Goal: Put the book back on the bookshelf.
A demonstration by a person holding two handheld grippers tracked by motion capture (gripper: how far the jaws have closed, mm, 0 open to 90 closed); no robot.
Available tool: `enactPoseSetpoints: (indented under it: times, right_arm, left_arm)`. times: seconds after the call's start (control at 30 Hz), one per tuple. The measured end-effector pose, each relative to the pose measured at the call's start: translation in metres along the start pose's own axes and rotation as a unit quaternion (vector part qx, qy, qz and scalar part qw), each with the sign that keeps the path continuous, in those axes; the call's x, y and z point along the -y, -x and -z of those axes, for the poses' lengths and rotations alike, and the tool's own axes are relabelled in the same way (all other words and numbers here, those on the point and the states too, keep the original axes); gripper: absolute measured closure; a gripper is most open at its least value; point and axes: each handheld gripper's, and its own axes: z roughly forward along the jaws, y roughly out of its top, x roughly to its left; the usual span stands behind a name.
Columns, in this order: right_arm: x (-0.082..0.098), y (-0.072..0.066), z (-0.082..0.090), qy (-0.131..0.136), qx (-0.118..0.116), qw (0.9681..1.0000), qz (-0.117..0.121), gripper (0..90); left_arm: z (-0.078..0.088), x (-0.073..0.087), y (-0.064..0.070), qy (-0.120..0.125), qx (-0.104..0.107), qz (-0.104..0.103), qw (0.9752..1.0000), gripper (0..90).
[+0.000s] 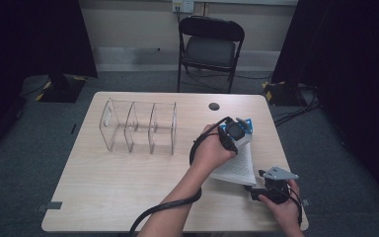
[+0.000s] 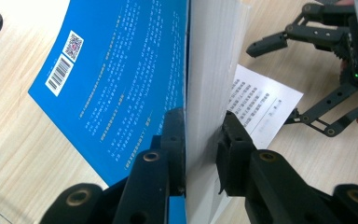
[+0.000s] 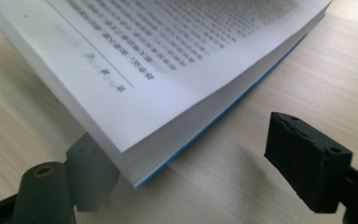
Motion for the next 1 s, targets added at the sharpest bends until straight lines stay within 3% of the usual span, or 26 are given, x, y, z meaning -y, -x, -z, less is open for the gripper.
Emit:
enactPoseSetpoints:
  times: [0.17, 0.37, 0.43, 0.5, 0.7, 0.8, 0.83, 1.0]
  right_arm:
    - [-0.007, 0.003, 0.0, 0.039, -0.007, 0.9992, -0.009, 19.2]
    - [-0.012, 0.003, -0.005, 0.046, -0.012, 0.9988, -0.008, 13.9]
    - [-0.014, 0.001, -0.004, 0.056, -0.005, 0.9984, 0.004, 13.8]
    - [-0.017, 0.0, -0.005, 0.061, -0.013, 0.9979, 0.02, 13.5]
    - [-0.018, 0.0, -0.005, 0.076, -0.015, 0.9961, 0.041, 13.6]
    - [-0.021, 0.001, -0.002, 0.086, -0.017, 0.9955, 0.035, 13.8]
    - [-0.022, 0.003, -0.001, 0.085, -0.021, 0.9959, 0.022, 13.8]
    - [-0.022, 0.007, -0.002, 0.084, -0.024, 0.996, 0.019, 13.7]
  left_arm:
    - [0.003, 0.001, 0.002, -0.003, 0.001, -0.004, 1.0, 75.6]
    - [0.006, 0.004, 0.006, -0.003, 0.002, -0.009, 1.0, 75.5]
    - [0.007, 0.006, 0.007, -0.002, 0.002, -0.011, 0.9999, 75.5]
    - [0.007, 0.007, 0.008, -0.003, 0.0, -0.011, 0.9999, 75.5]
    - [0.011, 0.007, 0.008, -0.002, 0.001, -0.011, 0.9999, 75.5]
    - [0.013, 0.007, 0.008, -0.003, 0.003, -0.014, 0.9999, 75.5]
    - [0.014, 0.007, 0.008, -0.005, 0.006, -0.014, 0.9999, 75.5]
    - [0.02, 0.007, 0.009, -0.009, 0.004, -0.019, 0.9998, 75.5]
